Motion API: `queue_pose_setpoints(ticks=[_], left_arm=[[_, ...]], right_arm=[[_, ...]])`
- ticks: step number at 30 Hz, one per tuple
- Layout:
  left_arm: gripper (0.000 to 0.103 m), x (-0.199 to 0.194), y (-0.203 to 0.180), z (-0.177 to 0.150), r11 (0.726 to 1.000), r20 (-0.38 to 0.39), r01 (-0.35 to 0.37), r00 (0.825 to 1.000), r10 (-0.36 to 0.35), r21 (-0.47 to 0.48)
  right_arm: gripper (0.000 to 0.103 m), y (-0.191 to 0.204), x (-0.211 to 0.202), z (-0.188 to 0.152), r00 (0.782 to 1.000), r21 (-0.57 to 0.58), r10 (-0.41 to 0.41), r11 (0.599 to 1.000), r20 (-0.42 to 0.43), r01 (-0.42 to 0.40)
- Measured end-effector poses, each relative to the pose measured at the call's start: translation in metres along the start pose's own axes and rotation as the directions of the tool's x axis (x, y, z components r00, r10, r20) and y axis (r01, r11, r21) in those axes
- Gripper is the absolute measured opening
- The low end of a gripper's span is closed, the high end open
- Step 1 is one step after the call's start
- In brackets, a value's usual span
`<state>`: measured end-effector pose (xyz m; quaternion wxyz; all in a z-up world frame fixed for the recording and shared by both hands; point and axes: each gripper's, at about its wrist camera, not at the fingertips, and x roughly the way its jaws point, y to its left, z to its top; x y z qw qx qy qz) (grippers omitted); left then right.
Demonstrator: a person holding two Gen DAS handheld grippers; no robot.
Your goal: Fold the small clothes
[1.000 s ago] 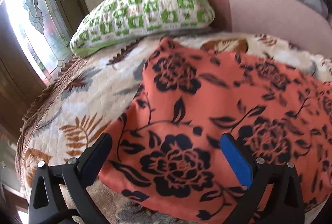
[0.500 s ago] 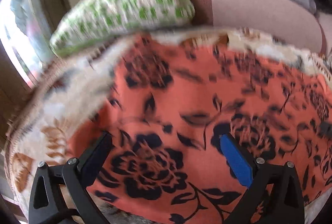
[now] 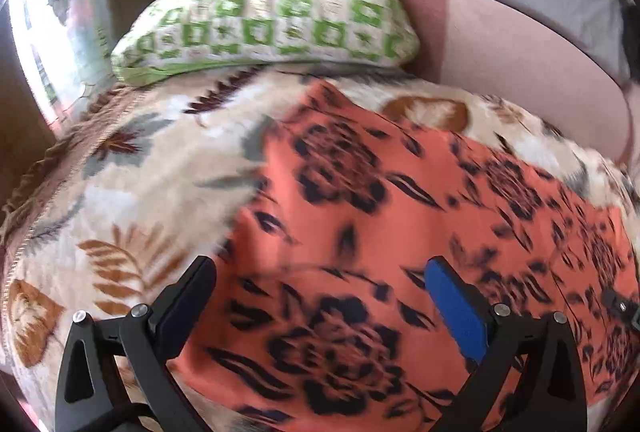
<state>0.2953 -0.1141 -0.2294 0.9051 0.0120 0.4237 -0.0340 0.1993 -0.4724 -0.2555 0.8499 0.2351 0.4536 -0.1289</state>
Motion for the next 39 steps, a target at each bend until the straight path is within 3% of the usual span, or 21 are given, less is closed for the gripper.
queue_pose_setpoints(ticks=[6, 10, 13, 16, 20, 24, 29, 32, 36, 39], left_arm=[[0.103, 0.036, 0.014, 0.053, 0.997, -0.089, -0.039, 0.996, 0.033, -0.073], [0.103, 0.077, 0.005, 0.076, 0.991, -0.147, -0.134, 0.981, 0.129, -0.023], [0.103, 0.113, 0.008, 0.072, 0.991, -0.242, -0.128, 0.963, 0.114, -0.04], [0.103, 0.109, 0.014, 0.072, 0.99, -0.236, -0.116, 0.967, 0.094, -0.082], [0.103, 0.071, 0.015, 0.067, 0.991, -0.173, -0.13, 0.977, 0.128, -0.004], [0.103, 0.003, 0.043, 0.037, 0.991, -0.092, -0.127, 0.988, 0.123, -0.042], [0.103, -0.056, 0.076, -0.021, 0.99, -0.086, -0.081, 0.994, 0.071, -0.118], [0.103, -0.078, 0.078, -0.051, 0.987, -0.075, -0.125, 0.99, 0.117, -0.106], [0.103, -0.094, 0.061, -0.066, 0.978, 0.04, -0.21, 0.977, 0.21, 0.006], [0.103, -0.096, 0.052, -0.065, 0.977, 0.078, -0.211, 0.975, 0.208, 0.03]], right_arm=[[0.054, -0.024, -0.018, 0.012, 0.993, 0.13, 0.084, 0.987, 0.081, -0.094], [0.054, -0.04, -0.028, 0.021, 0.986, 0.182, 0.105, 0.975, 0.128, -0.127], [0.054, -0.054, -0.019, 0.026, 0.989, 0.24, 0.124, 0.96, 0.085, -0.141], [0.054, -0.059, -0.003, 0.027, 0.993, 0.253, 0.117, 0.96, 0.019, -0.118], [0.054, -0.056, -0.013, 0.029, 0.99, 0.255, 0.136, 0.956, 0.044, -0.142], [0.054, -0.046, -0.027, 0.029, 0.978, 0.208, 0.184, 0.957, 0.101, -0.202], [0.055, -0.003, -0.043, 0.018, 0.949, 0.05, 0.295, 0.952, 0.114, -0.302], [0.055, 0.034, -0.047, -0.002, 0.934, -0.066, 0.351, 0.936, 0.063, -0.347], [0.055, 0.066, -0.041, -0.026, 0.945, -0.175, 0.326, 0.931, 0.01, -0.32], [0.055, 0.068, -0.024, -0.035, 0.968, -0.156, 0.245, 0.955, -0.055, -0.251]])
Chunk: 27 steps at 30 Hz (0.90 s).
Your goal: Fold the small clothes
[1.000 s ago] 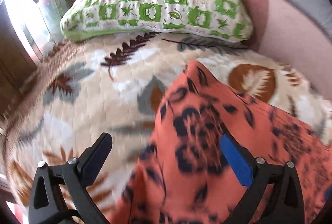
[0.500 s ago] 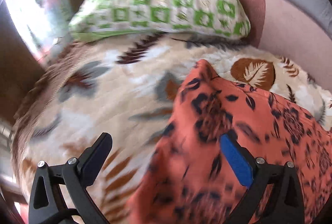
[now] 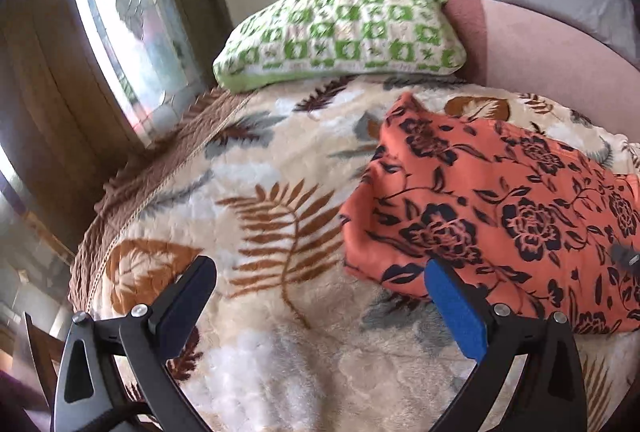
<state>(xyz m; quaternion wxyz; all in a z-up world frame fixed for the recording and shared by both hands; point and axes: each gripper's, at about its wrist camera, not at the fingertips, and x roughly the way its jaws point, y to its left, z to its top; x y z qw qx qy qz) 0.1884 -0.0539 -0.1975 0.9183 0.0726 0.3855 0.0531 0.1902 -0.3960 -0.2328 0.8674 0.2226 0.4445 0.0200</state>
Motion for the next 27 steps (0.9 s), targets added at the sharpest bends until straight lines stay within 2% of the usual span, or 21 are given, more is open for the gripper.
queue_pose_setpoints(ticks=[2, 3, 8, 13, 16, 18, 19, 22, 23, 25, 27], left_arm=[[0.103, -0.003, -0.008, 0.003, 1.0, 0.021, 0.008, 1.0, -0.009, 0.01], [0.103, -0.004, -0.011, 0.005, 1.0, 0.026, 0.012, 1.0, -0.013, 0.014], [0.103, -0.007, -0.031, 0.01, 0.998, 0.046, 0.026, 0.999, -0.028, 0.051], [0.103, -0.006, -0.041, 0.014, 0.998, 0.047, 0.034, 0.998, -0.036, 0.054], [0.103, -0.006, -0.045, 0.015, 0.998, 0.044, 0.038, 0.998, -0.041, 0.056], [0.103, -0.006, -0.047, 0.015, 0.997, 0.04, 0.042, 0.998, -0.044, 0.058], [0.103, -0.005, -0.048, 0.014, 0.997, 0.033, 0.046, 0.998, -0.048, 0.058], [0.103, -0.001, -0.045, 0.011, 0.997, -0.004, 0.066, 0.998, -0.066, 0.042], [0.103, 0.001, -0.041, 0.01, 0.996, -0.03, 0.084, 0.996, -0.084, 0.025], [0.103, 0.009, -0.032, 0.006, 0.99, -0.096, 0.137, 0.986, -0.139, -0.02], [0.103, 0.018, -0.019, 0.002, 0.978, -0.161, 0.183, 0.967, -0.197, -0.097]], right_arm=[[0.055, -0.009, 0.018, -0.005, 0.996, 0.036, -0.044, 0.998, -0.08, 0.047], [0.055, -0.011, 0.02, -0.004, 0.997, 0.04, -0.035, 0.998, -0.075, 0.038], [0.055, -0.012, 0.0, 0.006, 1.0, 0.059, 0.03, 0.998, 0.006, -0.031], [0.055, -0.009, -0.011, 0.015, 0.997, 0.03, 0.043, 0.999, 0.071, -0.045], [0.055, -0.008, -0.006, 0.015, 0.999, 0.019, 0.035, 0.999, 0.041, -0.036], [0.055, -0.008, 0.008, 0.011, 1.0, 0.01, 0.001, 1.0, -0.028, -0.001], [0.055, -0.01, 0.018, 0.007, 0.996, 0.011, -0.018, 1.0, -0.084, 0.019], [0.055, -0.008, 0.023, 0.005, 0.997, 0.007, -0.025, 1.0, -0.074, 0.025], [0.055, -0.007, 0.018, 0.007, 0.998, 0.009, -0.005, 1.0, -0.063, 0.006], [0.055, -0.007, 0.011, 0.008, 0.999, 0.016, 0.029, 0.999, -0.044, -0.028], [0.055, -0.005, 0.007, 0.009, 0.999, 0.005, 0.033, 0.999, -0.036, -0.033]])
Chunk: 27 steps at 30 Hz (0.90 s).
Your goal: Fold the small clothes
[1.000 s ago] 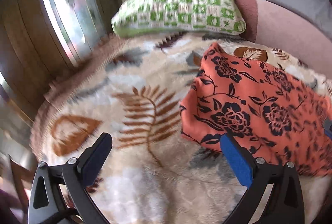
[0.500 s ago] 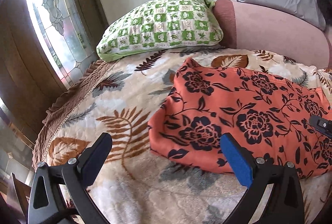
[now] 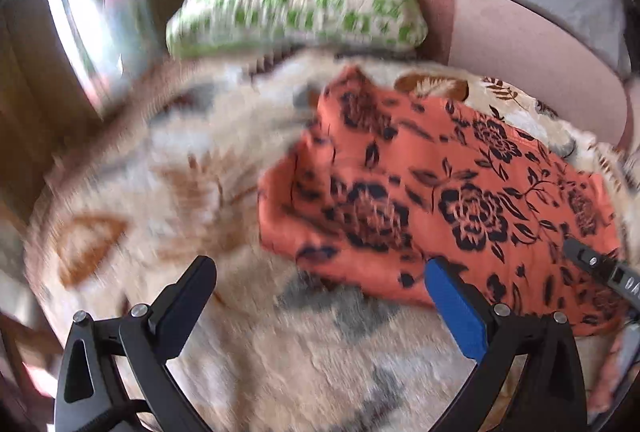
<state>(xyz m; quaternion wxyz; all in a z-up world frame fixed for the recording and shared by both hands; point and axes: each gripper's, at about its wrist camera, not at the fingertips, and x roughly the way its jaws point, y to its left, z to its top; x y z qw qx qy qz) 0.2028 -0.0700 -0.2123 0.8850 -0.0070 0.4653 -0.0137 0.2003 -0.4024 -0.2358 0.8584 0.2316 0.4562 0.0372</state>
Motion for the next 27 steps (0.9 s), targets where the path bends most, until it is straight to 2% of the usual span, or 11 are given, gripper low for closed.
queue_pose_setpoints(ticks=[3, 6, 12, 15, 17, 19, 20, 24, 27], left_arm=[[0.103, 0.005, 0.026, -0.006, 0.993, -0.06, 0.062, 0.996, -0.069, -0.104], [0.103, 0.004, 0.048, -0.011, 0.981, -0.087, 0.083, 0.991, -0.099, -0.174], [0.103, 0.013, 0.07, -0.005, 0.958, -0.094, 0.092, 0.988, -0.121, -0.27], [0.103, 0.025, 0.071, 0.003, 0.948, -0.077, 0.098, 0.989, -0.127, -0.303], [0.091, 0.033, 0.072, 0.009, 0.944, -0.062, 0.095, 0.991, -0.12, -0.317], [0.066, 0.039, 0.075, 0.013, 0.934, -0.08, 0.107, 0.987, -0.142, -0.34], [0.062, 0.038, 0.076, 0.013, 0.925, -0.069, 0.134, 0.983, -0.17, -0.357], [0.058, 0.031, 0.072, 0.004, 0.92, -0.009, 0.197, 0.977, -0.213, -0.338], [0.058, 0.039, 0.067, -0.002, 0.908, -0.036, 0.23, 0.965, -0.259, -0.351]], right_arm=[[0.055, 0.0, -0.002, -0.002, 1.0, 0.0, 0.007, 1.0, -0.004, -0.007], [0.055, 0.001, -0.009, -0.004, 0.999, -0.004, 0.032, 0.999, 0.003, -0.032], [0.058, 0.014, -0.011, -0.011, 0.996, -0.015, 0.092, 0.996, -0.012, -0.092], [0.058, 0.024, -0.008, -0.017, 0.996, -0.051, 0.088, 0.995, -0.022, -0.089], [0.058, 0.03, -0.003, -0.021, 0.996, -0.076, 0.082, 0.994, -0.033, -0.084], [0.058, 0.032, -0.002, -0.022, 0.998, -0.084, 0.065, 0.994, -0.02, -0.067], [0.058, 0.032, -0.002, -0.021, 0.998, -0.083, 0.059, 0.995, -0.004, -0.059], [0.058, 0.025, -0.004, -0.015, 0.997, -0.055, 0.076, 0.996, 0.015, -0.075], [0.058, 0.022, 0.001, -0.015, 0.997, -0.037, 0.082, 0.996, -0.002, -0.082]])
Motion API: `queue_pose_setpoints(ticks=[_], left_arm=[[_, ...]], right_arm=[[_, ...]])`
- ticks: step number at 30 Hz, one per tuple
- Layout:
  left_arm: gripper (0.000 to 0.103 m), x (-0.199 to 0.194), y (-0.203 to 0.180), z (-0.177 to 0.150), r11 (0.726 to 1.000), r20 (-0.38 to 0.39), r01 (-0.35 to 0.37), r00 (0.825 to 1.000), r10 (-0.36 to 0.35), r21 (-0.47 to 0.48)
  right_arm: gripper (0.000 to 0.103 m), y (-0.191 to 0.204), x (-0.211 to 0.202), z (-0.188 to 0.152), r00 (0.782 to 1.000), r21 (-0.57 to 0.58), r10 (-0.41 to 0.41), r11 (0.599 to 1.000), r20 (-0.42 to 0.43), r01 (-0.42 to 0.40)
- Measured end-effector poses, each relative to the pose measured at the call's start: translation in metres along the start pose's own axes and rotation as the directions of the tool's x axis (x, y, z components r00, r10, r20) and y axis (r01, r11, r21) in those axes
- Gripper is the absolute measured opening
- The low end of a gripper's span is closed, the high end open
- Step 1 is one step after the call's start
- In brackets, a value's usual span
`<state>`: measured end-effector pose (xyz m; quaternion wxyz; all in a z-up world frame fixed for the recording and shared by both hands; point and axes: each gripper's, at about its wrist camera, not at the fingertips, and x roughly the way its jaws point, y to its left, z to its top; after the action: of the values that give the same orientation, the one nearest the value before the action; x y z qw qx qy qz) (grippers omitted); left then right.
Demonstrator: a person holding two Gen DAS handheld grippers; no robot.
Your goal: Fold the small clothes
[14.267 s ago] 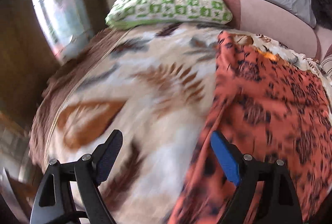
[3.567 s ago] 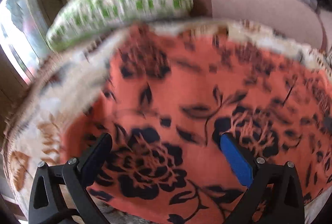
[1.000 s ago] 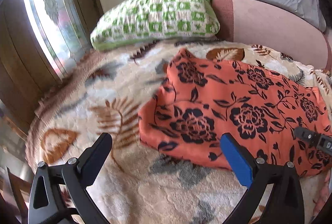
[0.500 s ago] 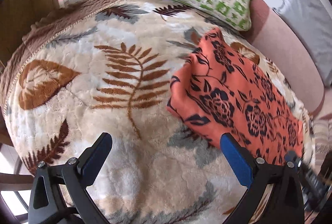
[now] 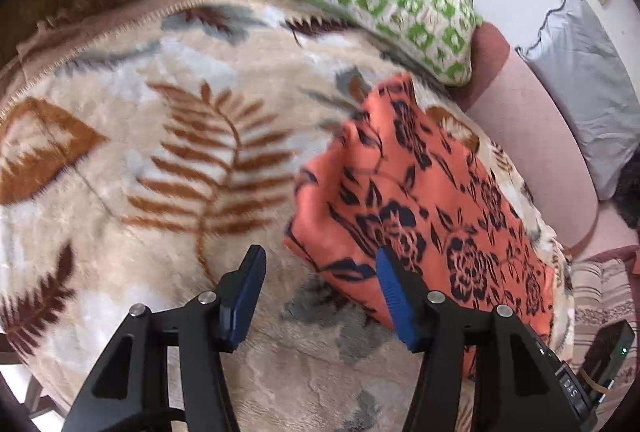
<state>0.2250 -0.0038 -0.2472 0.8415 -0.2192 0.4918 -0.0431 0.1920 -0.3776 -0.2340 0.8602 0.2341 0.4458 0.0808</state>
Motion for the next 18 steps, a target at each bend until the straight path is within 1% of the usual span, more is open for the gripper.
queue_pose_setpoints(ticks=[3, 6, 8, 11, 13, 15, 17, 18], left_arm=[[0.058, 0.013, -0.001, -0.001, 0.999, -0.04, 0.019, 0.999, -0.021, -0.031], [0.059, 0.024, -0.006, -0.001, 0.999, -0.057, 0.029, 0.998, -0.031, -0.037], [0.059, 0.032, -0.01, -0.002, 0.996, -0.062, 0.065, 0.996, -0.068, -0.055], [0.059, 0.039, -0.014, 0.001, 0.994, -0.036, 0.078, 0.996, -0.081, -0.08], [0.059, 0.044, -0.015, 0.008, 0.988, -0.029, 0.099, 0.994, -0.103, -0.118], [0.058, 0.048, -0.011, 0.015, 0.977, -0.014, 0.129, 0.991, -0.133, -0.168], [0.058, 0.054, -0.007, 0.02, 0.959, 0.015, 0.176, 0.984, -0.177, -0.223], [0.051, 0.057, -0.005, 0.021, 0.952, 0.029, 0.191, 0.981, -0.189, -0.238]], right_arm=[[0.058, 0.002, 0.003, -0.002, 1.0, -0.013, -0.008, 1.0, -0.007, 0.008], [0.058, 0.004, 0.004, -0.003, 1.0, -0.021, -0.014, 1.0, -0.008, 0.014], [0.058, 0.002, 0.005, -0.003, 1.0, -0.012, -0.016, 1.0, -0.01, 0.015], [0.058, -0.002, 0.006, -0.002, 1.0, 0.004, -0.017, 1.0, -0.006, 0.017], [0.058, -0.003, 0.007, -0.001, 1.0, 0.007, -0.017, 1.0, -0.009, 0.017], [0.058, -0.002, 0.008, -0.001, 1.0, 0.001, -0.02, 1.0, -0.01, 0.02], [0.058, -0.006, 0.005, 0.001, 1.0, 0.018, -0.029, 0.999, 0.008, 0.029], [0.058, -0.01, 0.003, 0.002, 1.0, 0.034, -0.024, 0.999, 0.016, 0.023]])
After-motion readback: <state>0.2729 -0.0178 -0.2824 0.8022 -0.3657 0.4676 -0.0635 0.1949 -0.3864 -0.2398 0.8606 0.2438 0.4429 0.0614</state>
